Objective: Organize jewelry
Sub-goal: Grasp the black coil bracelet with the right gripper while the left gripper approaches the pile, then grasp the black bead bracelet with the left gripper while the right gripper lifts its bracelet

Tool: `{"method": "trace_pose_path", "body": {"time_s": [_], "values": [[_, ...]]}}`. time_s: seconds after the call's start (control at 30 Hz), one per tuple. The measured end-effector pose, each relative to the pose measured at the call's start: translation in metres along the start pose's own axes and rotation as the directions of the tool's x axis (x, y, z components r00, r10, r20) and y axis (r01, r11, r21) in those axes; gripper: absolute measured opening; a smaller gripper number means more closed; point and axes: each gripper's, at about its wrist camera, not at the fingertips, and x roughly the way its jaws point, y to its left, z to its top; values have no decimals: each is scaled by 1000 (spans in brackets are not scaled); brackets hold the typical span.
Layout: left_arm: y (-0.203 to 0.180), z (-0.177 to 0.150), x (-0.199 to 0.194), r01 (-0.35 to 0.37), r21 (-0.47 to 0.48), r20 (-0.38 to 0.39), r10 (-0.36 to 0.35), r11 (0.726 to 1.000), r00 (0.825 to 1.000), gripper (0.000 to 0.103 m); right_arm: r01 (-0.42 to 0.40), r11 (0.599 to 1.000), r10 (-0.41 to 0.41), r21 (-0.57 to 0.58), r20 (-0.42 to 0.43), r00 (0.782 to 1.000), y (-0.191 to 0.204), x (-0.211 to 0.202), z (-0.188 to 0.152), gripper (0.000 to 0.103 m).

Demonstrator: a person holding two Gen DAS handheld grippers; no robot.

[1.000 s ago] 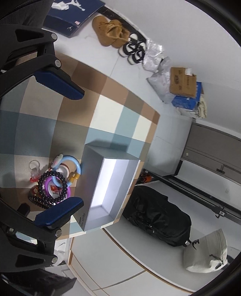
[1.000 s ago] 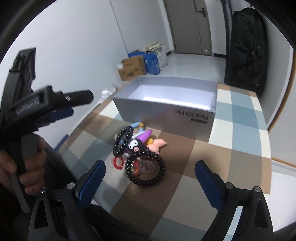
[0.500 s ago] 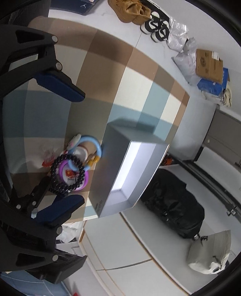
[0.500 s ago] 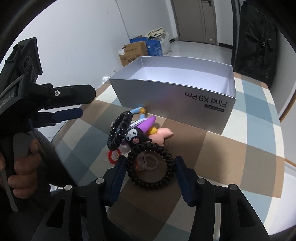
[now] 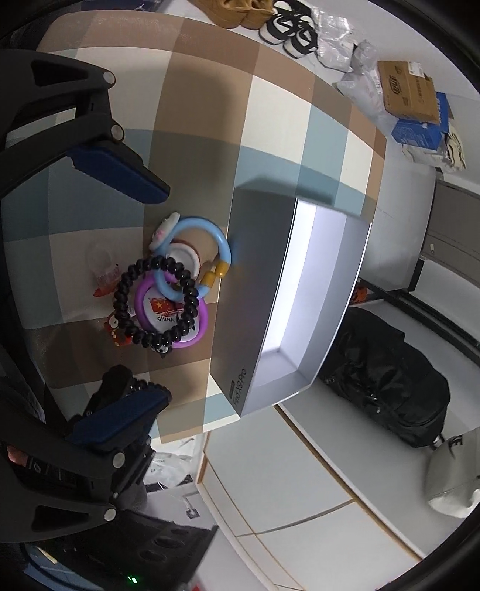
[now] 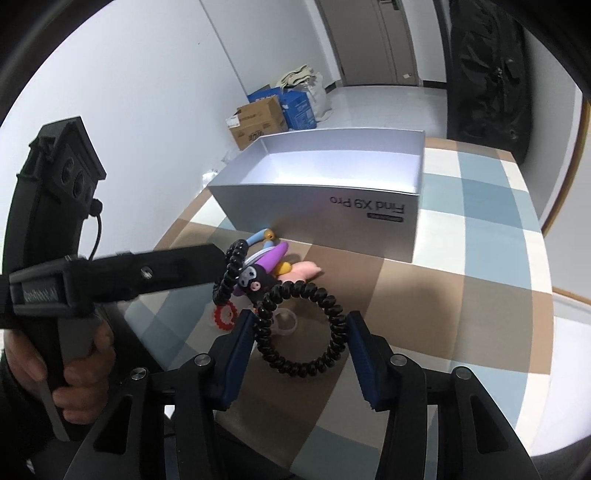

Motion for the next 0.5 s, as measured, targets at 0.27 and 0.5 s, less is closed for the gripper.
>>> {"method": "trace_pose_path", "body": {"time_s": [0.27,0.5], "values": [[3,0,7,-14,-14,-26,13,1000,1000,67,-4,1000,4,23,20,1000,-5,-7,-1,49],[0,-1,5,-10,-12,-18,9,1000,1000,52,-4,1000,3,29,30,1000,-7,-11,-3,49]]}}
